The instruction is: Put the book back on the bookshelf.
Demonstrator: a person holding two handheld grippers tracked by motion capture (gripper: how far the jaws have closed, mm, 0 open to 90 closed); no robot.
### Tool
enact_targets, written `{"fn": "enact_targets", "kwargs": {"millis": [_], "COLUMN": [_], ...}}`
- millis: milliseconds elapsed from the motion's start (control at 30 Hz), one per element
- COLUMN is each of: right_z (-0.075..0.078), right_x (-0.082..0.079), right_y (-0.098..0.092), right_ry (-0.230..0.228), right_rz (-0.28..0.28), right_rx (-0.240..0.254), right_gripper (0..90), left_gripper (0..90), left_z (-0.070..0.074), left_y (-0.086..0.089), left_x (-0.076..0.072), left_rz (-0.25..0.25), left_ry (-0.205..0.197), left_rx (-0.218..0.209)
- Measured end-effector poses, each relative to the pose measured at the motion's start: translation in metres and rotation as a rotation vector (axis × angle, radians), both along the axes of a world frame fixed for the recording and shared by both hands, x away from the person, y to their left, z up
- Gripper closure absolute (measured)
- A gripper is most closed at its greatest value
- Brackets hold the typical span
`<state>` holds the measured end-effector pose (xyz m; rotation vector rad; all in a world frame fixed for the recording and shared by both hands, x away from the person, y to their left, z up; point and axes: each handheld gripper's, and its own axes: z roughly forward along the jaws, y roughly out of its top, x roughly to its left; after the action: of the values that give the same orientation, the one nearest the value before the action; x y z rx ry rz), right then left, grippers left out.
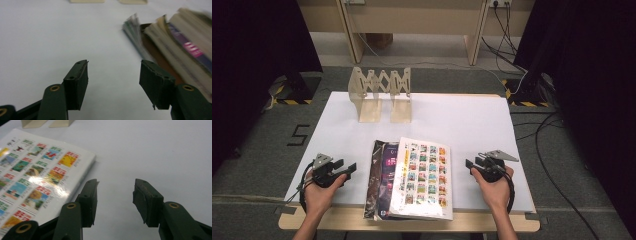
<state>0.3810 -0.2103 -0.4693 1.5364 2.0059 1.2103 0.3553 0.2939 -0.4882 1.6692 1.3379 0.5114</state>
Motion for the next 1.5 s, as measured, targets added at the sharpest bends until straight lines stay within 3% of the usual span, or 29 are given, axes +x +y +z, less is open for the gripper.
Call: {"fn": "enact_targets", "kwargs": {"millis": [133, 200, 300, 367, 567, 600, 733, 1100, 1333, 1500], "right_z": [0.005, 0.008, 0.01, 0.01, 0.009, 0.007, 0.005, -0.006, -0.007, -0.007], "right_x": [0.009, 0.012, 0.016, 0.018, 0.02, 0.021, 0.019, 0.02, 0.02, 0.02], "right_y": [0.009, 0.014, 0.02, 0.024, 0.032, 0.036, 0.042, 0.049, 0.05, 0.053], "right_ry": [0.049, 0.066, 0.097, 0.115, 0.163, 0.179, 0.201, 0.283, 0.296, 0.298], "right_rz": [0.034, 0.051, 0.073, 0.09, 0.127, 0.14, 0.153, 0.155, 0.149, 0.14], "right_rx": [0.031, 0.04, 0.059, 0.066, 0.081, 0.084, 0.09, 0.125, 0.158, 0.162], "right_gripper": [51.5, 50.9, 50.4, 50.3, 50.2, 49.9, 49.1, 47.3, 47.9, 48.3], "left_gripper": [37.2, 35.9, 34.9, 34.7, 34.5, 34.6, 35.1, 35.1, 35.2, 35.6], "left_z": [0.019, 0.027, 0.036, 0.04, 0.043, 0.042, 0.038, 0.029, 0.023, 0.019], "left_y": [-0.021, -0.034, -0.052, -0.063, -0.084, -0.093, -0.107, -0.122, -0.127, -0.129], "left_x": [0.001, 0.004, 0.01, 0.016, 0.022, 0.024, 0.027, 0.041, 0.047, 0.049], "left_rz": [-0.085, -0.133, -0.185, -0.212, -0.263, -0.289, -0.328, -0.336, -0.332, -0.341], "left_ry": [-0.001, 0.012, 0.033, 0.049, 0.071, 0.081, 0.107, 0.179, 0.205, 0.246], "left_rx": [-0.014, -0.021, 0.004, -0.014, 0.016, 0.027, 0.022, 0.003, 0.018, -0.045]}}
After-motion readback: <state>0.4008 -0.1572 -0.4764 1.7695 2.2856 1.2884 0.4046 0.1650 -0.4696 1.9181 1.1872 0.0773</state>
